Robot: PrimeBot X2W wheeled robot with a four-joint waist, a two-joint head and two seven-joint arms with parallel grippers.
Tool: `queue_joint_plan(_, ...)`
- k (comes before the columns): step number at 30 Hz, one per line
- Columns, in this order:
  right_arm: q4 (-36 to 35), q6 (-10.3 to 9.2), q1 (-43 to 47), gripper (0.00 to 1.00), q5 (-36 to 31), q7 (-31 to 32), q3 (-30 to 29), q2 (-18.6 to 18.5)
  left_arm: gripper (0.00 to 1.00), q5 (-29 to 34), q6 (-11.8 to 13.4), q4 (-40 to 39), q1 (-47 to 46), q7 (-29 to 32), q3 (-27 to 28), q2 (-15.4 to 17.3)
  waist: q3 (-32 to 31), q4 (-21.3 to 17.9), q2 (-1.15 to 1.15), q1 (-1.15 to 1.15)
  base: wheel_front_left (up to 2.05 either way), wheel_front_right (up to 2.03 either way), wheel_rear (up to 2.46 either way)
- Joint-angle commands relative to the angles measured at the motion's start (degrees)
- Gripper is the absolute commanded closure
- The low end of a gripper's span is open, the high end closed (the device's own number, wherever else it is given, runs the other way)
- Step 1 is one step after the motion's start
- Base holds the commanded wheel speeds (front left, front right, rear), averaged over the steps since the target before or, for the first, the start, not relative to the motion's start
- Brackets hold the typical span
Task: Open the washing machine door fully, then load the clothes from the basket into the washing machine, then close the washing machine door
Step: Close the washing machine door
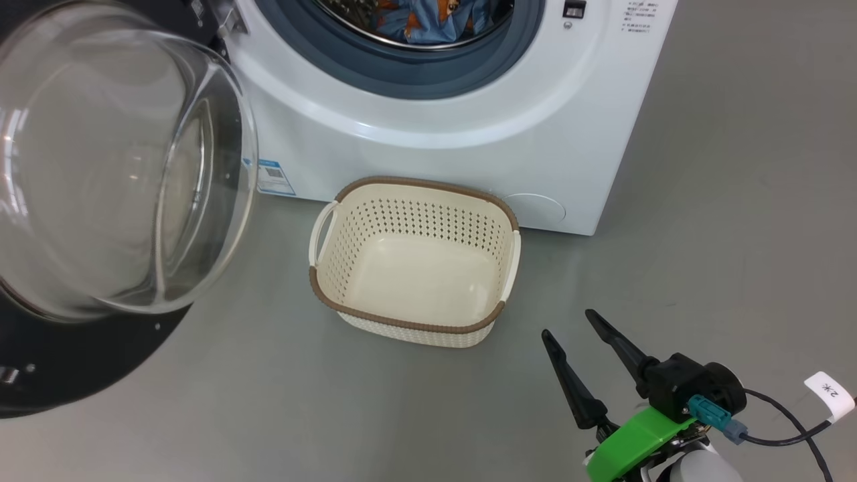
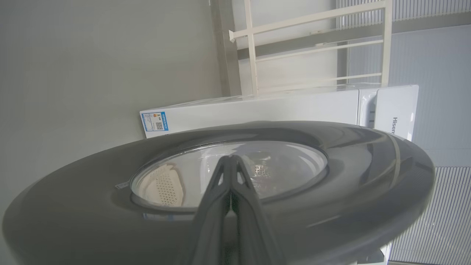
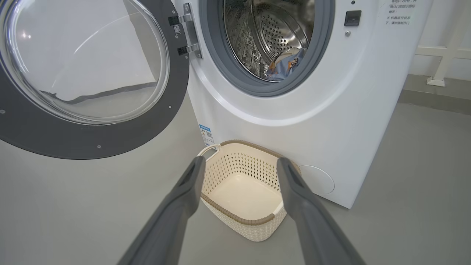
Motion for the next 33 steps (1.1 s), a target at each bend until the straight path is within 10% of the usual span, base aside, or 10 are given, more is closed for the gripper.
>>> queue_joint_plan(1,-0.92,0.09,-1.26,0.0,0.37,-0.61,1.13,0.73,1.0,-0.97,-0.4,-2.91,1.32,2.14,0.12,1.99,-0.5,-0.01,0.0,0.0,0.0,0.0,0.0)
queue_joint_plan(33,-1.78,0.09,1.03,0.0,1.5,-0.75,-0.03,3.15,1.0,-9.59,2.48,-33.09,19.49,16.54,-2.45,-16.82,-5.46,-2.96,0.0,0.0,0.0,0.0,0.0)
